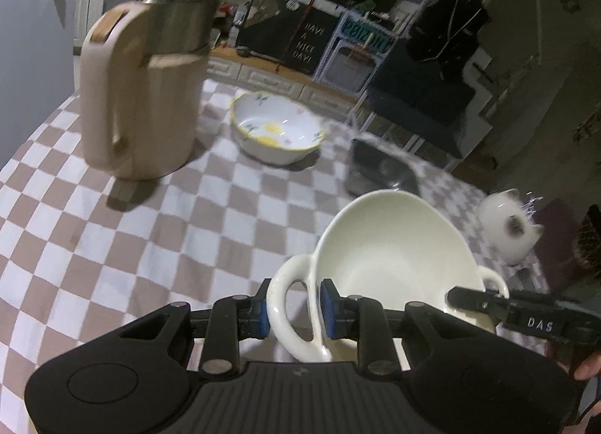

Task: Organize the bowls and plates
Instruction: 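Carry the cream bowl with both grippers over the white dark-rimmed plate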

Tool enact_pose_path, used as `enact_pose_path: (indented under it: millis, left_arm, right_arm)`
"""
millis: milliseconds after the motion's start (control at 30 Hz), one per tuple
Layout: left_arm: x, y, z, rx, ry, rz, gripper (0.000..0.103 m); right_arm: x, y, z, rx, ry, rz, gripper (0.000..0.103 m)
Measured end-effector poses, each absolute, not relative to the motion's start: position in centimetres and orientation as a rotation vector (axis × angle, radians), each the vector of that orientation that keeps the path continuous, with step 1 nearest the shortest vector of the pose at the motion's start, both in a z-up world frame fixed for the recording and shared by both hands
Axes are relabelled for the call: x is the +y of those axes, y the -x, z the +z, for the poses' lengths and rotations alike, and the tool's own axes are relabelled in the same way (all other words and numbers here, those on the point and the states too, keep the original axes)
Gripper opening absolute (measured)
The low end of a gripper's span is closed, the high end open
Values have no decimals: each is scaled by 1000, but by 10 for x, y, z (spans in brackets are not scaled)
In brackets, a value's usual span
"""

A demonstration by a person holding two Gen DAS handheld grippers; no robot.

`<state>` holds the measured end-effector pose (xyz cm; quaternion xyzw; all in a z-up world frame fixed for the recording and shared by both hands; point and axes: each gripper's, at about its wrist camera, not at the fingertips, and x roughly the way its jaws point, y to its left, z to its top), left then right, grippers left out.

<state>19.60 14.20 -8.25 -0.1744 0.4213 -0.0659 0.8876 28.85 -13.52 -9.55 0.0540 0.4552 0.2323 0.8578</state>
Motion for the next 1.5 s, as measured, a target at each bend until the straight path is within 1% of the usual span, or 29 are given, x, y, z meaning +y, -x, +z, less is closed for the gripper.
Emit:
enact_pose_path:
  millis: [300,567,800,933,1233,1500]
  left_arm:
    - [97,-181,-60,831,351,-221,26]
    - [39,-185,-55,825,292,-313,25]
    - [-5,-196,-70,869,228,-370,26]
    - [-22,-203,-85,907,205,-387,27]
    - [-20,-215,-107,952,226,-405,27]
    - [-21,-222,-126,1021,218,-405,31]
  right_arm:
    - [-187,-255,-71,883,-175,423,27]
    - [-243,-228,-71,860,-242,324,27]
    - [-286,-214,-78,854,-271,229,27]
    - [-300,-213,-86,881,-266,192,27]
    - [-305,-221,-100,945,-245,165,27]
    - [-299,-224,-106,1006,-204,163,27]
